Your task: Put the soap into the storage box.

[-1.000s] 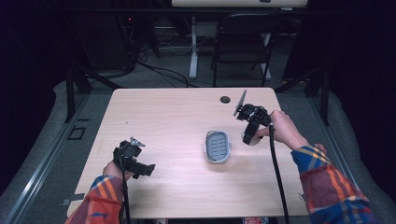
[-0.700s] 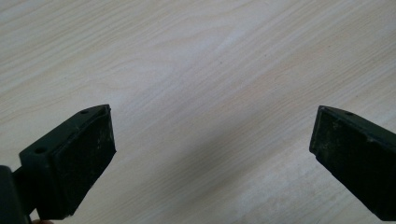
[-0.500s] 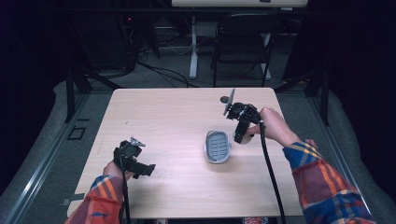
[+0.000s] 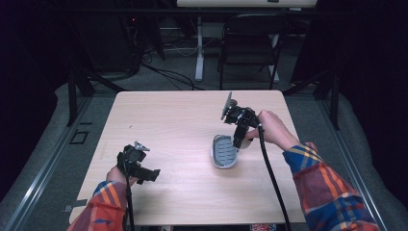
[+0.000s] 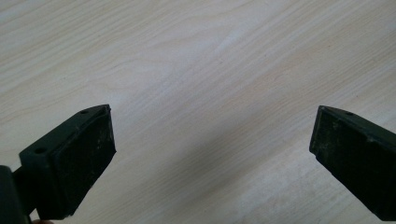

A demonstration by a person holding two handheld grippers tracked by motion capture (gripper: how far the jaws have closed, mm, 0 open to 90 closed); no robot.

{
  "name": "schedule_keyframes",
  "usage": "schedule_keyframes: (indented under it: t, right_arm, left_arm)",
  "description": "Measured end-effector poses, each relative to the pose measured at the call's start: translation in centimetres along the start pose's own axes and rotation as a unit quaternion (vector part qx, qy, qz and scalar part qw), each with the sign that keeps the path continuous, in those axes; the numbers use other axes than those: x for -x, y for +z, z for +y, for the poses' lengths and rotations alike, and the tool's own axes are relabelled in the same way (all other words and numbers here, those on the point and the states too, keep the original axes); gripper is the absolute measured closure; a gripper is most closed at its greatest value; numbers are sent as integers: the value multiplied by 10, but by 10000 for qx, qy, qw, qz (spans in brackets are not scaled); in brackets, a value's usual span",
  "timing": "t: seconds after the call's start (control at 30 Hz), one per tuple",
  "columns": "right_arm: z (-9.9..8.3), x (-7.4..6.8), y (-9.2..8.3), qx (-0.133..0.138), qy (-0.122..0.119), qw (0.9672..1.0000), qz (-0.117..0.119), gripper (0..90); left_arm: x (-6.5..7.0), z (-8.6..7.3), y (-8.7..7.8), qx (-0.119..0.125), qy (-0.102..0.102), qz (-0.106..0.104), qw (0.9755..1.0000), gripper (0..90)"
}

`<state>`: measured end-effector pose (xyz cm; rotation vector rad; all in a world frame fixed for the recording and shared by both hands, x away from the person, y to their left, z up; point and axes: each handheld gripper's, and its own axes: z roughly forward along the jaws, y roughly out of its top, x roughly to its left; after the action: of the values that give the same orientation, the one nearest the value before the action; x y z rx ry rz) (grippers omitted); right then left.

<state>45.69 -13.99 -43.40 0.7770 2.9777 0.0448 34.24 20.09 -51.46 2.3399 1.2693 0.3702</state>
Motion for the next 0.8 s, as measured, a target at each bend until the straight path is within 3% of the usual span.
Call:
schedule_keyframes:
  t: [0.47, 0.8]
  right_arm:
    - [28, -10, 20, 38, -181, 9996, 195, 247]
    - [34, -10, 38, 33, -198, 9994, 299, 247]
  left_arm:
    - [0, 0, 0, -2, 4, -6, 10000, 1]
    - [0, 0, 0, -6, 6, -13, 10000, 1]
